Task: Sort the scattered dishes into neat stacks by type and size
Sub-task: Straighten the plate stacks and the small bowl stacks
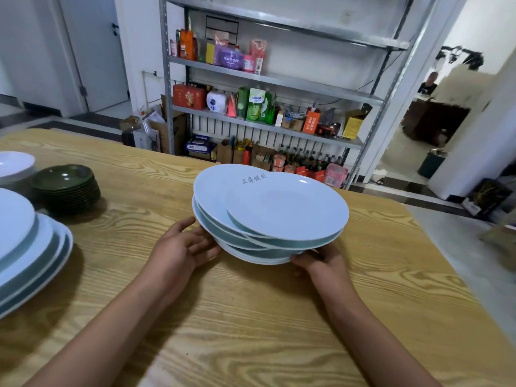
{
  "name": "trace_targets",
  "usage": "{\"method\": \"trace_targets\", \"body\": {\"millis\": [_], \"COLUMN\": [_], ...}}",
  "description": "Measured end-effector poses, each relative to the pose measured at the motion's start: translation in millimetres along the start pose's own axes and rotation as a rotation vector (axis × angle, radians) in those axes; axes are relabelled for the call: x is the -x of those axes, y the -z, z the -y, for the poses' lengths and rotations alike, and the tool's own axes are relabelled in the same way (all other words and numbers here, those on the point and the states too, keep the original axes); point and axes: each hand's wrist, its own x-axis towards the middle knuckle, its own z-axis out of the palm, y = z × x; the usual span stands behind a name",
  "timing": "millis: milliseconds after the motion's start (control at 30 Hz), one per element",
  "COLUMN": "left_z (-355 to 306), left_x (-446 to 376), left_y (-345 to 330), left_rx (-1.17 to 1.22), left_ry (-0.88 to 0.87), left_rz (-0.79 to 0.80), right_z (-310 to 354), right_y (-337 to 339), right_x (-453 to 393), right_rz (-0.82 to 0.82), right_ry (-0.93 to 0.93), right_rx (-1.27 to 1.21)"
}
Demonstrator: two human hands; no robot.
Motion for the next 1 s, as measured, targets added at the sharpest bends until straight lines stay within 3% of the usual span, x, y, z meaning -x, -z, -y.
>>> {"method": "trace_targets", "body": {"millis": [567,1000], "left_z": [13.2,23.6], "left_x": [-83.9,-137.1], "left_y": [-38.9,-62.0], "left_rx": [-0.150,-0.248], "left_ry": [0.062,0.039], "left_rz": [0.225,0.195], "right_z": [-2.5,-2.8], "right_y": [12.0,17.2], "right_x": [-86.5,-134.0], "right_rz": [-0.011,0.009], "right_ry": [-0.004,-0.097], "right_rx": [-0.025,-0.014]}}
